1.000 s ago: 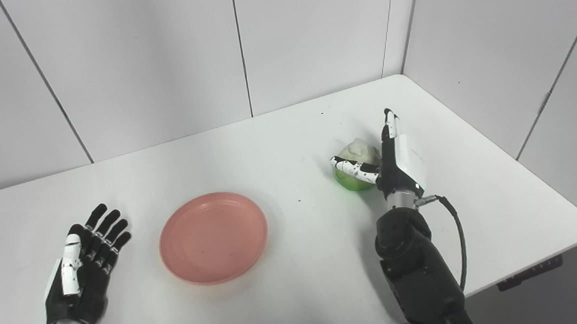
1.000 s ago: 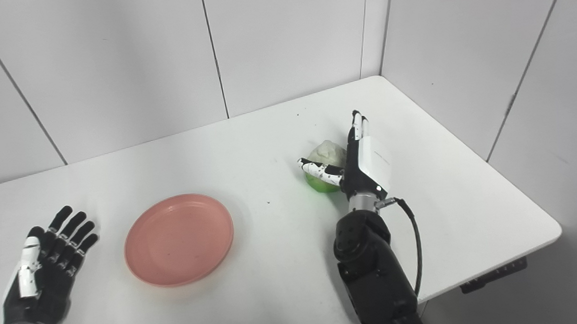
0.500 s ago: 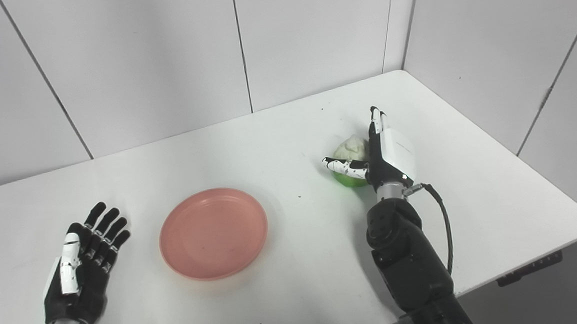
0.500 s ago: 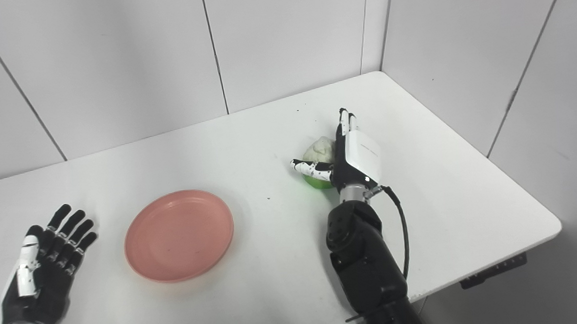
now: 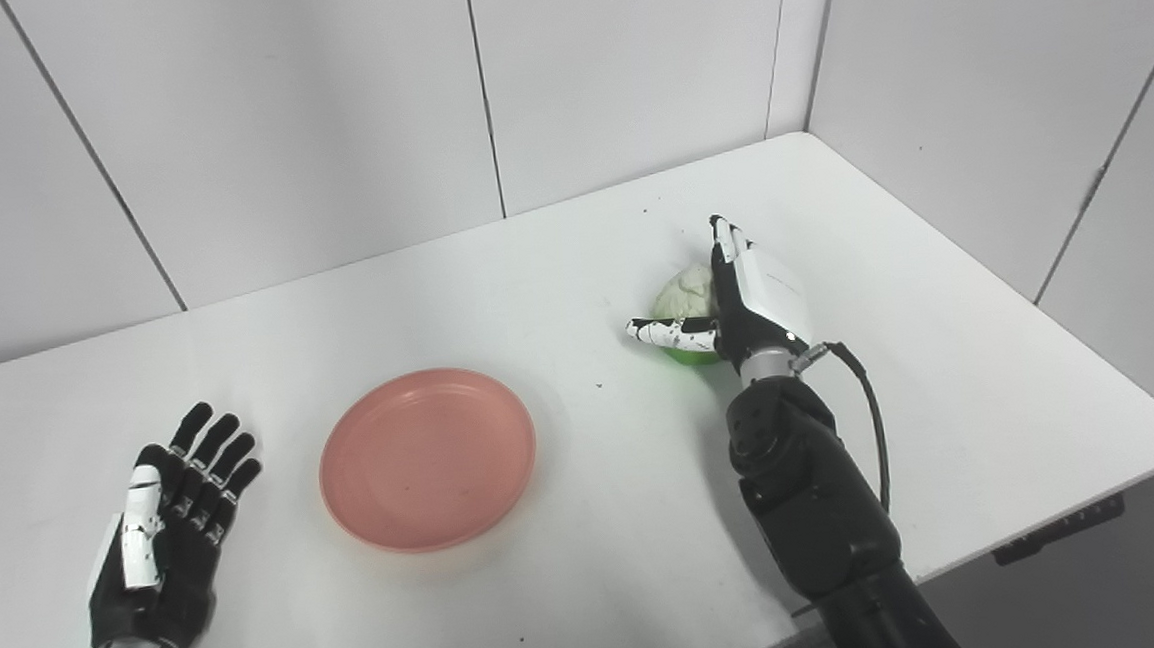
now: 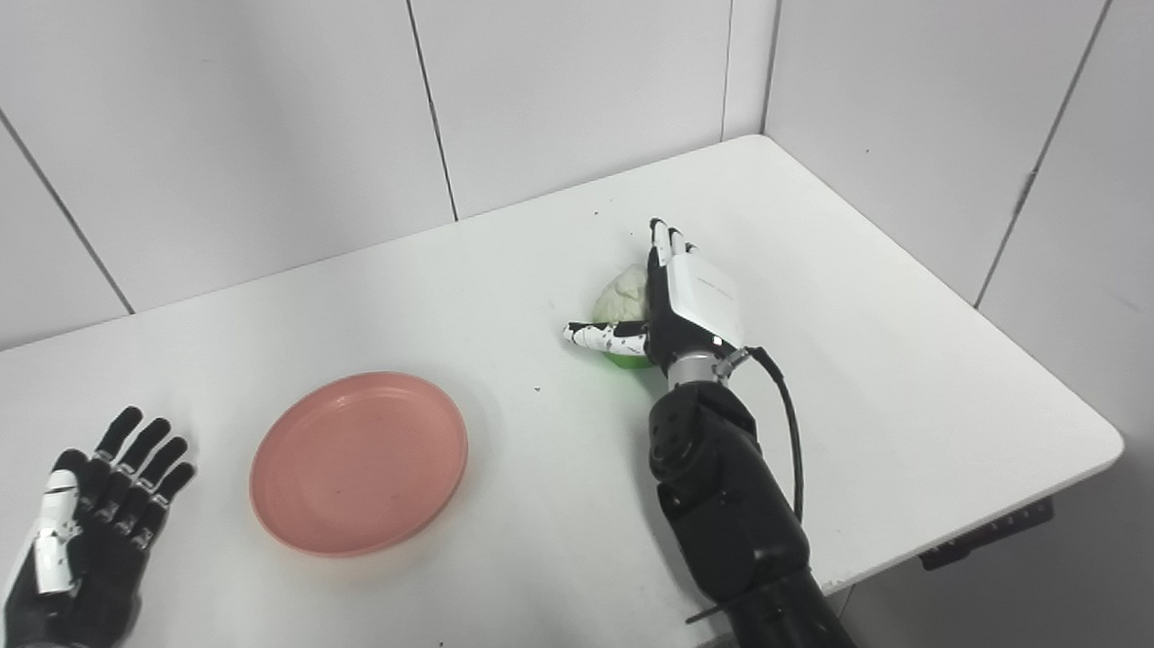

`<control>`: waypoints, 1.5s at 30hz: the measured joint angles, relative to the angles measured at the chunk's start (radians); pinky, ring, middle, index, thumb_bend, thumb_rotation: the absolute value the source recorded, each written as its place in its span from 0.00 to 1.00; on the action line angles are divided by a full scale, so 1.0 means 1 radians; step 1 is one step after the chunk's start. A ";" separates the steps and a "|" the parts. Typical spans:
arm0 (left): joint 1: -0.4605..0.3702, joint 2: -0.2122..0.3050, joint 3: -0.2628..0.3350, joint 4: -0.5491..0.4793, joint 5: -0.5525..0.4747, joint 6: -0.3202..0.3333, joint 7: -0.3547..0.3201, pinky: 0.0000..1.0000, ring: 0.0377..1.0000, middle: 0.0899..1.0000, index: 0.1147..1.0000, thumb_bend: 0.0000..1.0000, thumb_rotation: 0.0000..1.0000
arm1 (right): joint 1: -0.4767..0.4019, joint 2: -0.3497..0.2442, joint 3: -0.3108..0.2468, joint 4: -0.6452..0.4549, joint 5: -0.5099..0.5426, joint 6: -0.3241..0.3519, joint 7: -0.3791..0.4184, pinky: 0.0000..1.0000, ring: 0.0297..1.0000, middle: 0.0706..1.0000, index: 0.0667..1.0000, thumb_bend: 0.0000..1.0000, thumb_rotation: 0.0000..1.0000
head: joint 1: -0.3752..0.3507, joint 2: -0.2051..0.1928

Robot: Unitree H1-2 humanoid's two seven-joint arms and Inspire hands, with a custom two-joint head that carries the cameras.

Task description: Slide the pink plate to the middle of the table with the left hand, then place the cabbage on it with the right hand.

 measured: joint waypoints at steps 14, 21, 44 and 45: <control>0.005 0.000 -0.008 -0.010 0.001 0.002 0.004 0.92 0.91 0.91 0.88 0.45 1.00 | -0.012 0.021 -0.078 -0.012 0.010 0.000 0.054 0.52 0.56 0.59 0.61 0.90 0.01 | 0.006 0.000; 0.006 0.000 -0.010 -0.013 0.000 0.005 0.005 0.92 0.91 0.91 0.88 0.45 1.00 | 0.000 -0.006 -0.031 -0.018 0.104 0.000 0.006 0.45 0.41 0.47 0.45 0.52 0.00 | 0.009 0.000; 0.010 -0.002 -0.024 -0.026 0.006 0.012 0.011 0.93 0.91 0.91 0.89 0.46 1.00 | 0.027 -0.026 0.026 -0.004 0.285 -0.023 -0.160 0.40 0.39 0.46 0.47 0.52 0.00 | 0.034 -0.005; 0.011 -0.002 -0.025 -0.030 0.006 0.012 0.011 0.93 0.91 0.91 0.89 0.46 1.00 | 0.028 -0.028 0.028 -0.004 0.291 -0.026 -0.164 0.40 0.39 0.46 0.47 0.52 0.00 | 0.037 -0.005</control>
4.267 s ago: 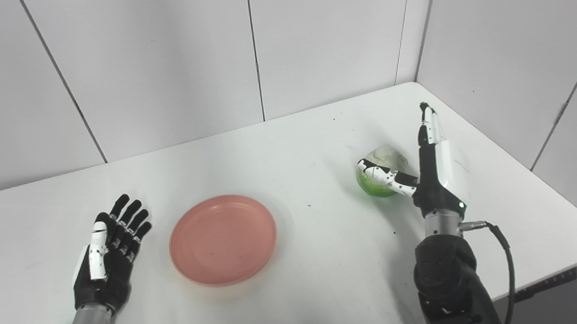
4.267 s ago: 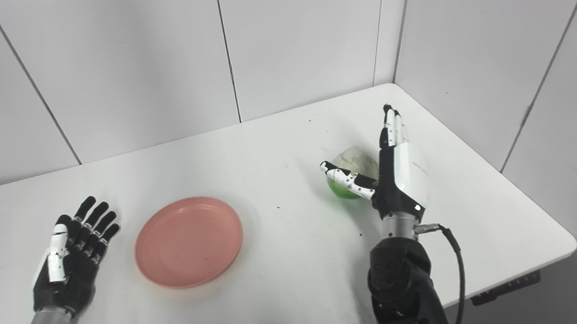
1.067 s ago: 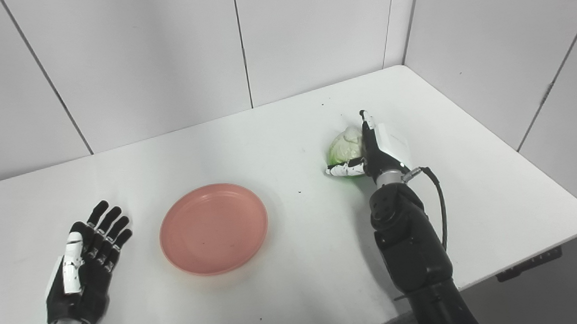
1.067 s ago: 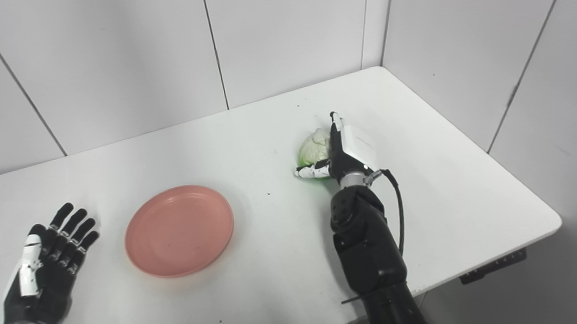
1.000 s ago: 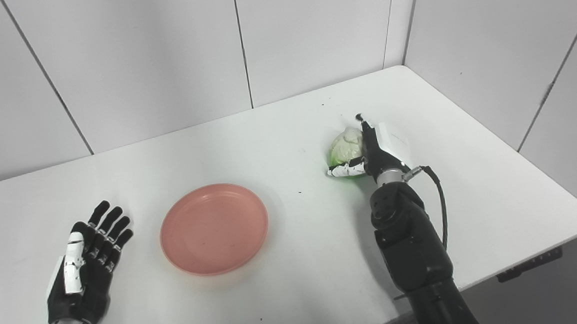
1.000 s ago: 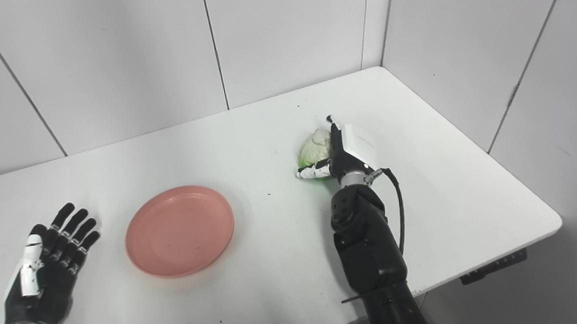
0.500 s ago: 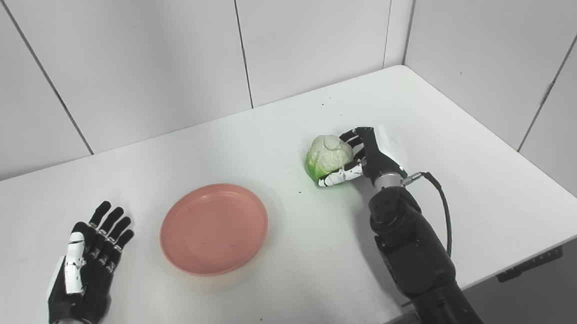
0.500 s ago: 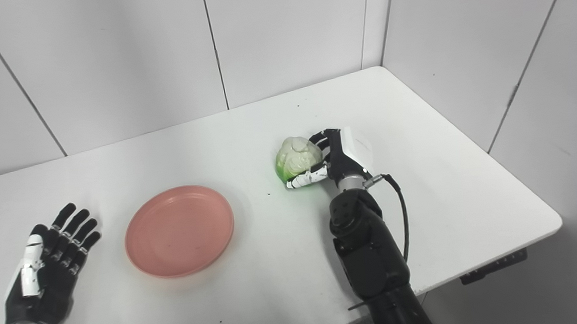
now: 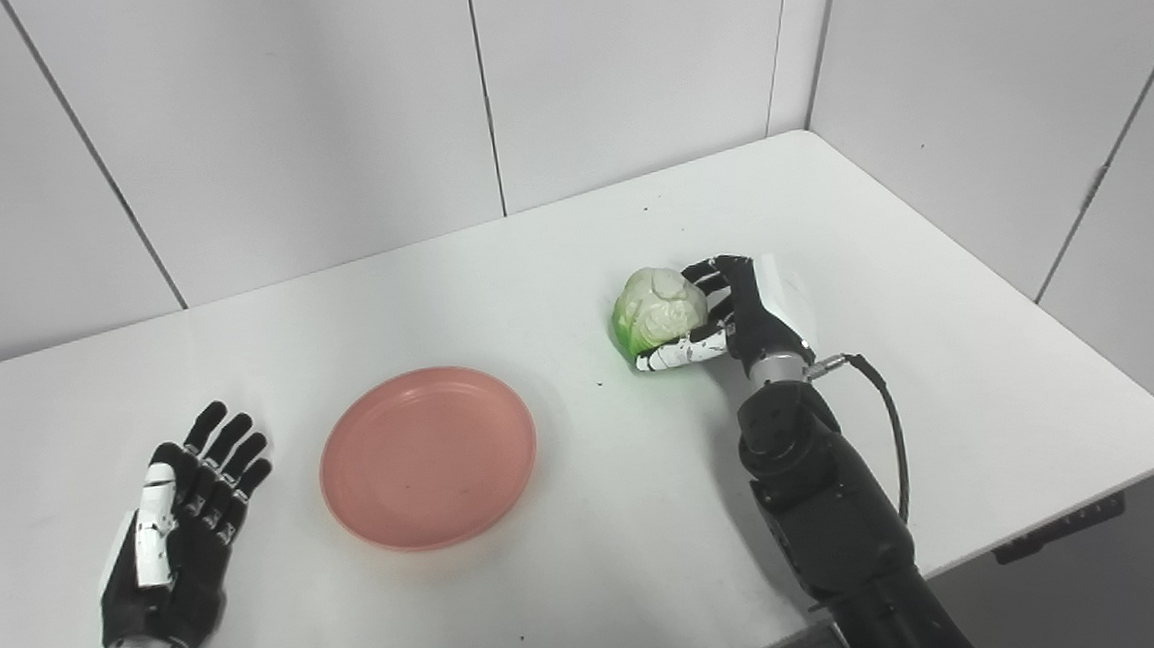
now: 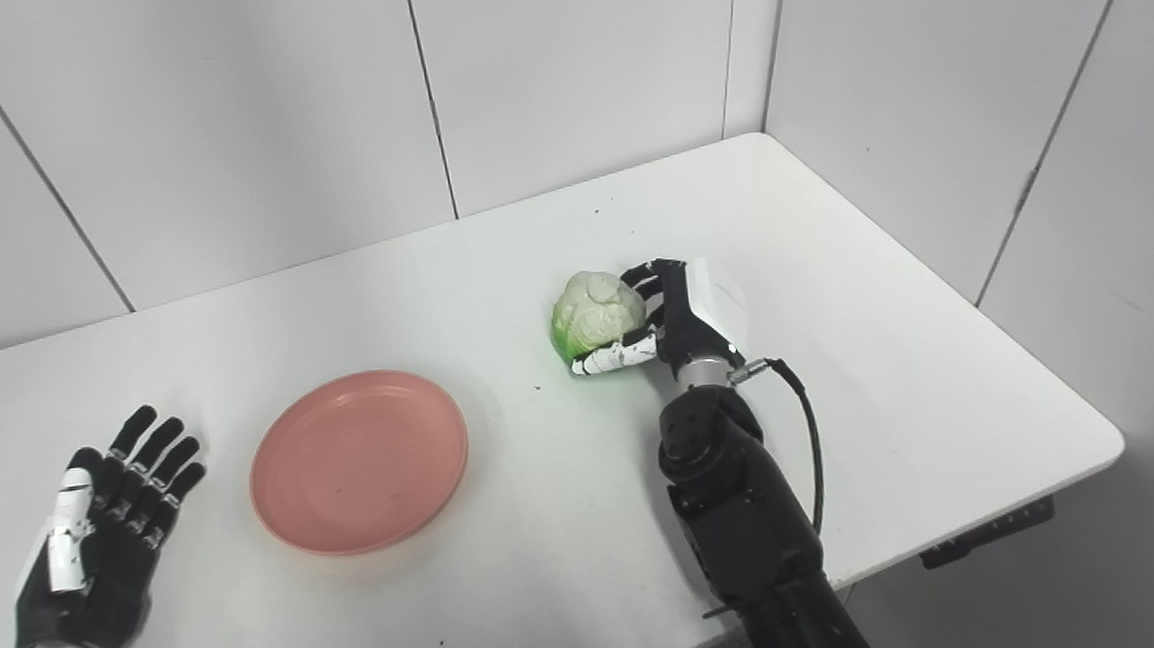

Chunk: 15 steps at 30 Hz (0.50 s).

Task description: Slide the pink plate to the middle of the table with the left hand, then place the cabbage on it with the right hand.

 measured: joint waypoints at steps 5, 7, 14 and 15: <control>0.006 -0.005 -0.004 -0.008 0.005 0.000 0.009 0.93 0.91 0.91 0.89 0.45 1.00 | 0.012 -0.003 0.014 -0.044 0.018 -0.003 0.000 0.40 0.39 0.46 0.47 0.52 0.00 | 0.017 -0.003; 0.006 -0.007 -0.007 -0.009 0.017 0.000 0.016 0.92 0.91 0.91 0.89 0.45 1.00 | 0.013 -0.003 0.023 -0.072 0.018 -0.002 0.000 0.42 0.40 0.46 0.46 0.52 0.00 | 0.029 -0.006; 0.015 -0.029 -0.021 -0.035 0.041 0.000 0.046 0.91 0.90 0.91 0.90 0.44 1.00 | 0.013 -0.004 0.065 -0.166 0.017 0.010 0.025 0.38 0.38 0.47 0.48 0.52 0.00 | 0.086 -0.014; 0.018 -0.039 -0.025 -0.039 0.043 0.000 0.053 0.91 0.90 0.91 0.89 0.44 1.00 | 0.013 -0.003 0.067 -0.172 0.022 0.010 0.035 0.38 0.38 0.47 0.48 0.52 0.00 | 0.086 -0.014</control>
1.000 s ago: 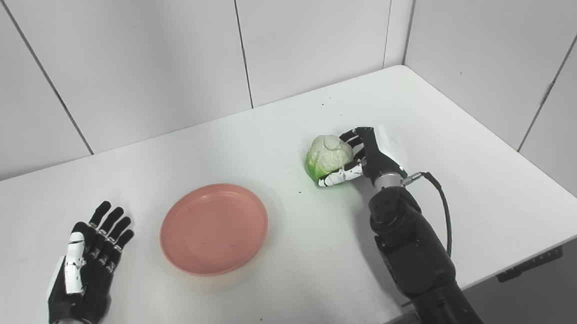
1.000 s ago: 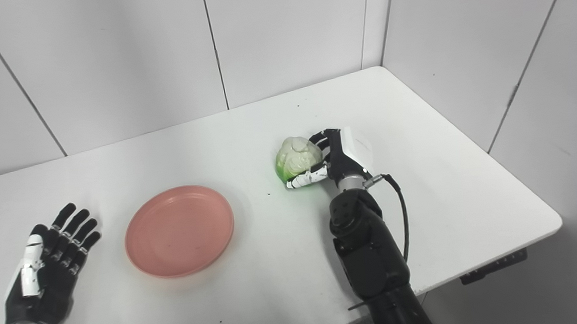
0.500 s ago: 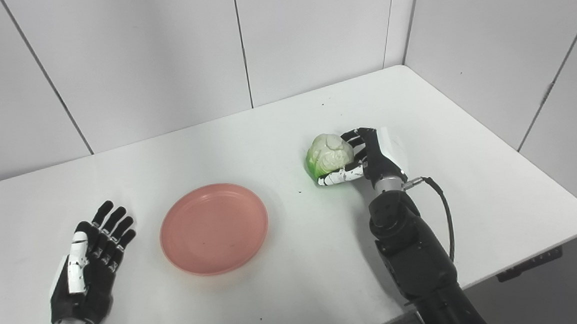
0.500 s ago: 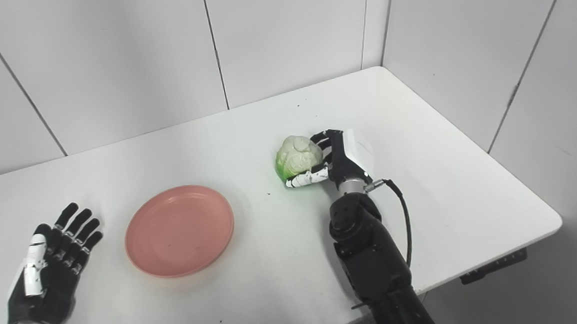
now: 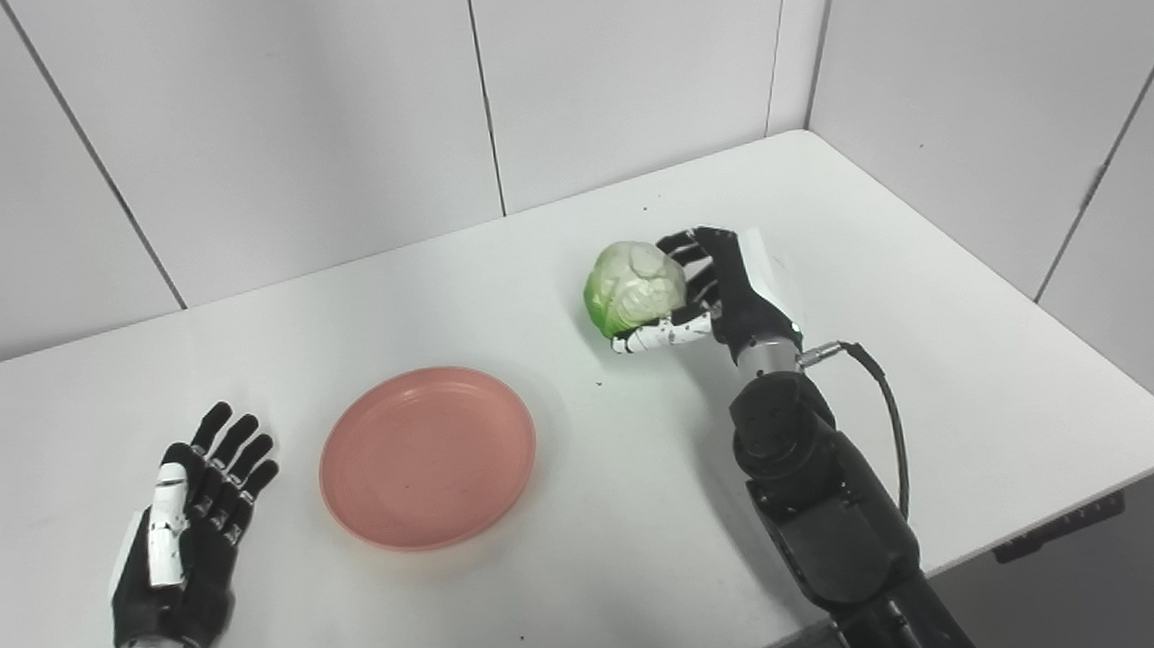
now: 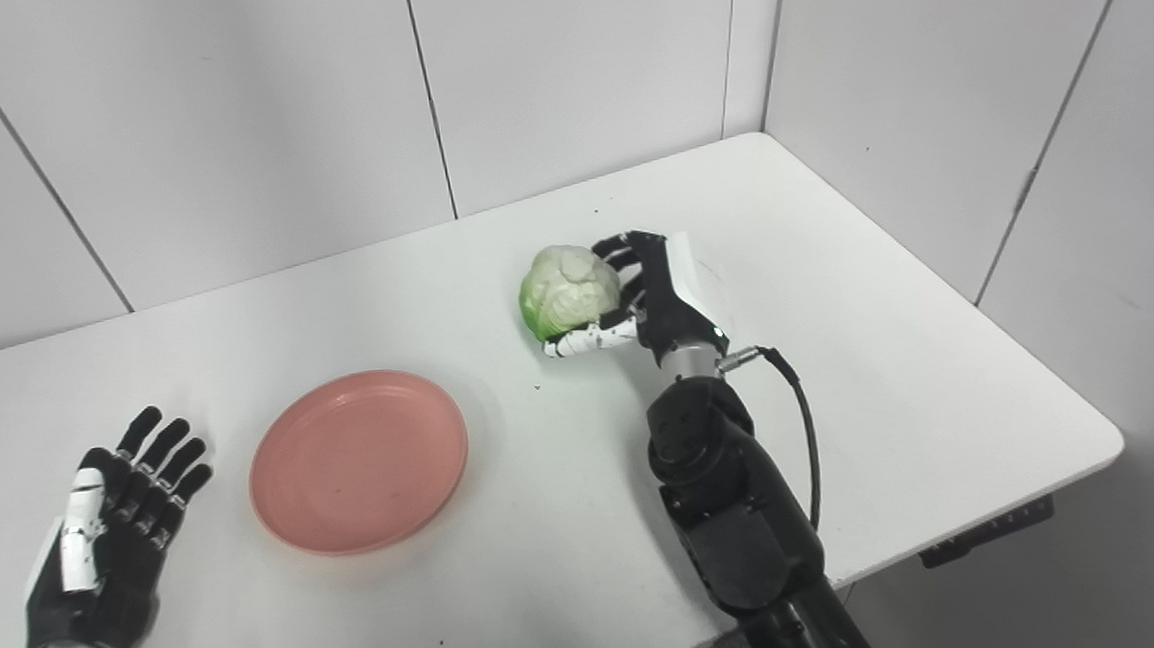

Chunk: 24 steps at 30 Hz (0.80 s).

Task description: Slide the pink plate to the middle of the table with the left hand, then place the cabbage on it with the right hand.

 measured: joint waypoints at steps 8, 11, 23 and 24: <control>0.006 -0.041 -0.038 -0.027 0.044 0.001 0.047 0.91 0.90 0.91 0.89 0.44 1.00 | -0.020 0.007 0.060 -0.061 0.006 0.008 0.077 0.41 0.39 0.46 0.48 0.52 0.00 | 0.101 -0.003; 0.010 -0.058 -0.046 -0.034 0.065 0.001 0.057 0.91 0.90 0.91 0.89 0.44 1.00 | -0.036 0.012 0.089 -0.062 0.002 0.009 0.101 0.40 0.38 0.46 0.48 0.52 0.00 | 0.127 -0.003; 0.011 -0.143 -0.077 -0.047 0.131 0.001 0.136 0.90 0.90 0.90 0.89 0.42 1.00 | -0.088 0.041 0.209 -0.015 -0.001 0.007 0.180 0.44 0.41 0.45 0.45 0.52 0.00 | 0.272 0.003; 0.011 -0.147 -0.080 -0.048 0.134 0.001 0.142 0.90 0.89 0.90 0.88 0.42 1.00 | -0.089 0.045 0.218 -0.006 -0.001 0.006 0.182 0.44 0.41 0.45 0.45 0.52 0.00 | 0.287 0.005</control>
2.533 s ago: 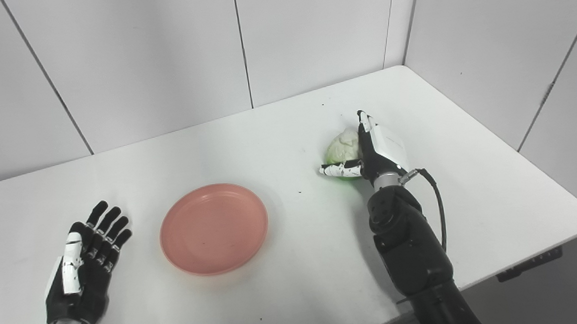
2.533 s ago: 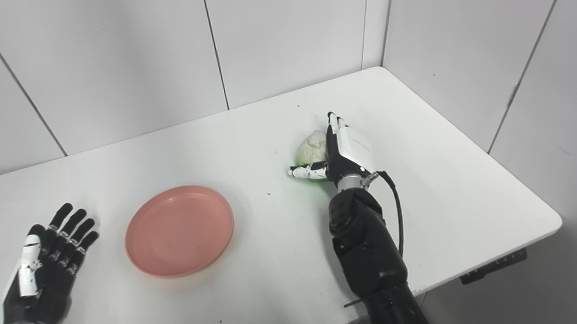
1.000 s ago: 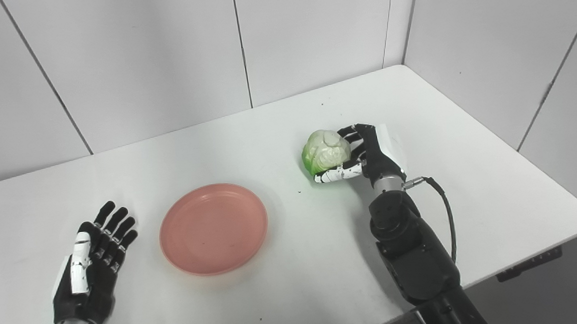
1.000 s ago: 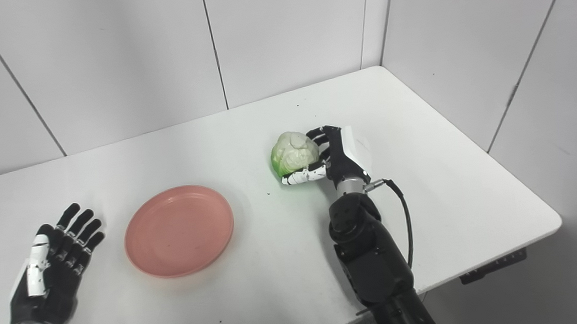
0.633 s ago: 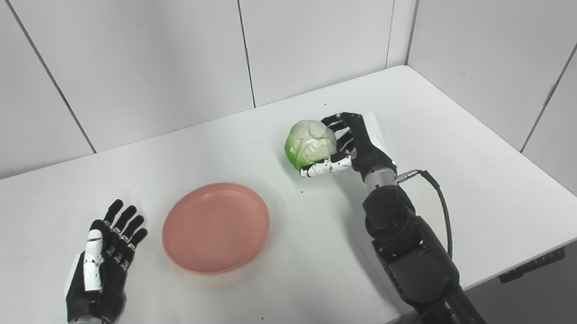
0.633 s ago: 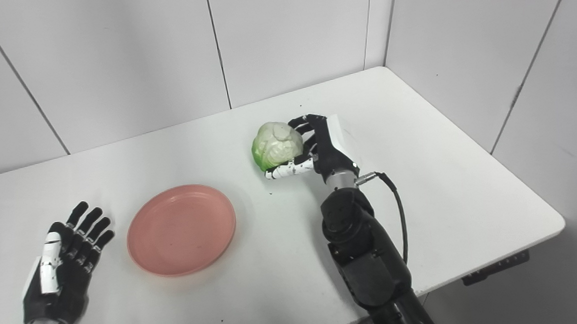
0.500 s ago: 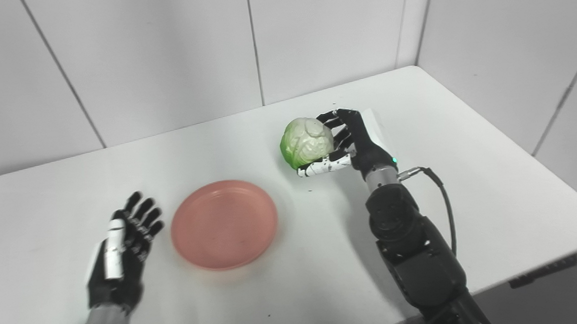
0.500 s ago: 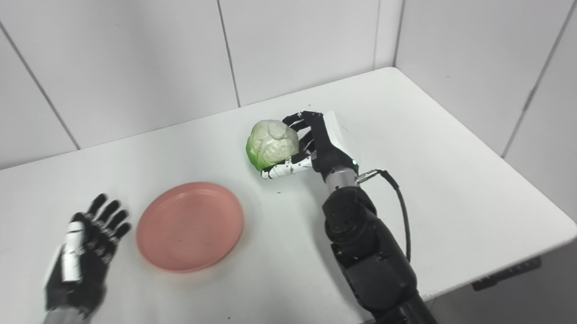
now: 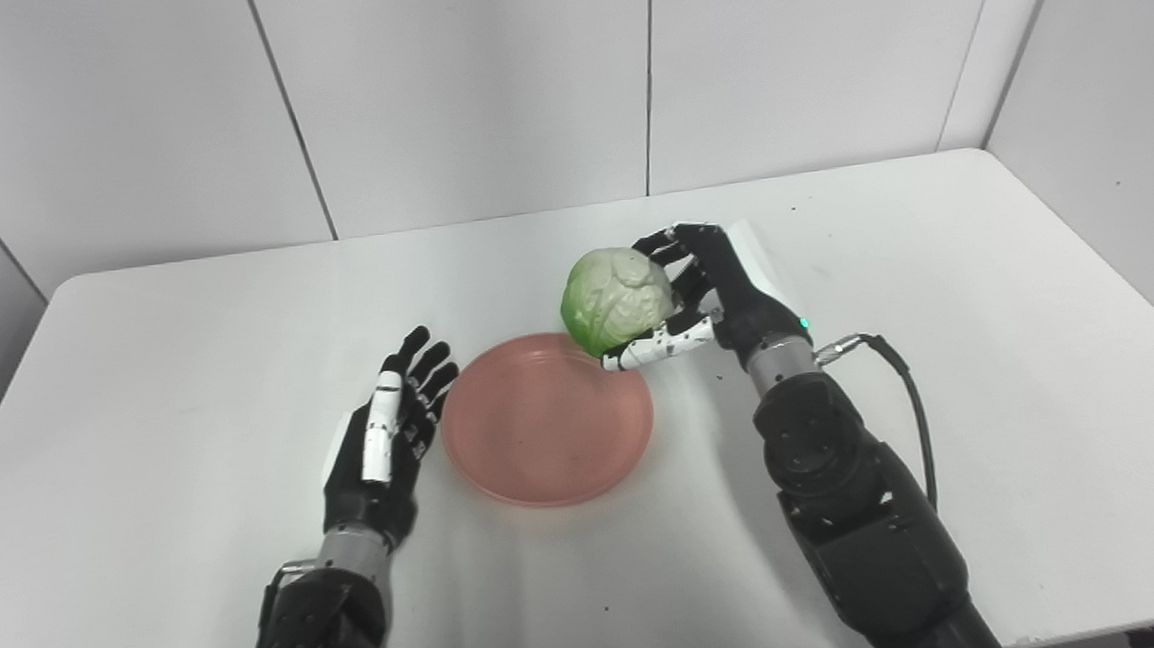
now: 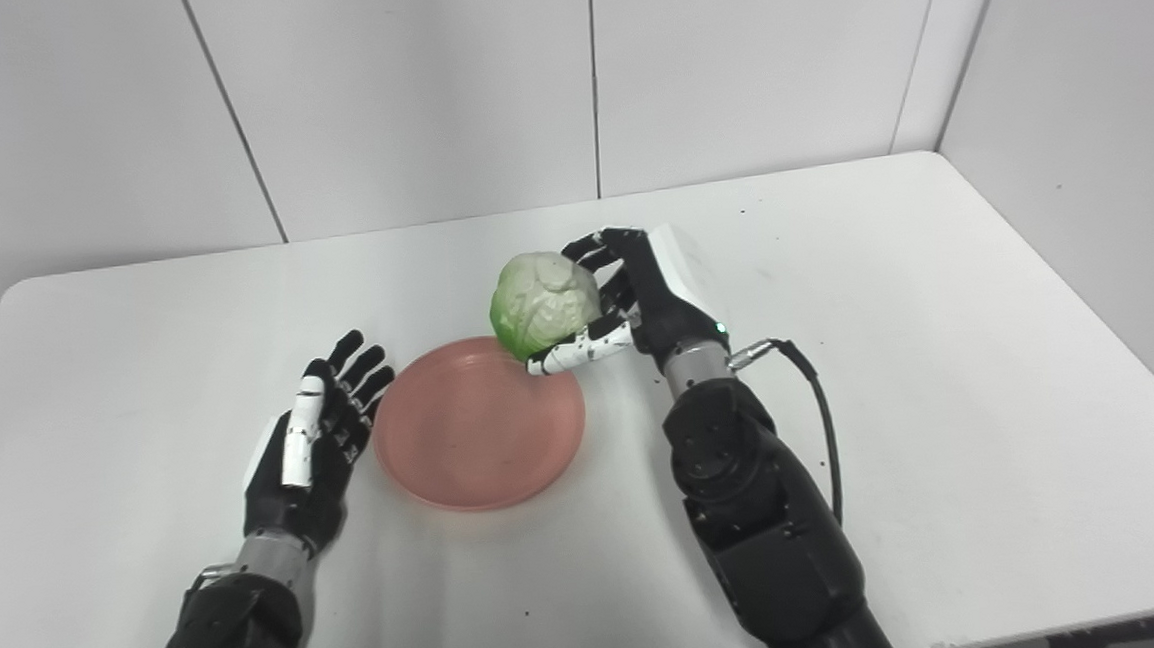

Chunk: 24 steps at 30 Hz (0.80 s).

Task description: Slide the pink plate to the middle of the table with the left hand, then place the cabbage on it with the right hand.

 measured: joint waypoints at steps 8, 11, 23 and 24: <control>-0.004 -0.028 -0.012 0.002 0.023 0.001 0.030 0.89 0.89 0.89 0.88 0.41 1.00 | -0.009 0.028 0.060 0.062 0.006 -0.013 0.012 0.43 0.40 0.44 0.47 0.52 0.00 | 0.035 0.011; -0.006 -0.029 -0.016 0.005 0.037 0.001 0.032 0.89 0.89 0.89 0.88 0.41 1.00 | -0.021 0.037 0.069 0.086 0.009 -0.024 0.017 0.43 0.39 0.45 0.47 0.52 0.00 | 0.039 0.017; -0.007 -0.036 -0.015 -0.001 0.037 0.008 0.042 0.87 0.89 0.89 0.87 0.41 1.00 | -0.036 0.044 0.108 0.161 -0.002 -0.026 0.026 0.43 0.39 0.47 0.46 0.52 0.00 | 0.037 0.043; -0.007 -0.036 -0.015 -0.001 0.037 0.008 0.042 0.87 0.89 0.89 0.87 0.41 1.00 | -0.037 0.041 0.113 0.161 -0.003 -0.026 0.033 0.42 0.39 0.47 0.46 0.52 0.00 | 0.037 0.043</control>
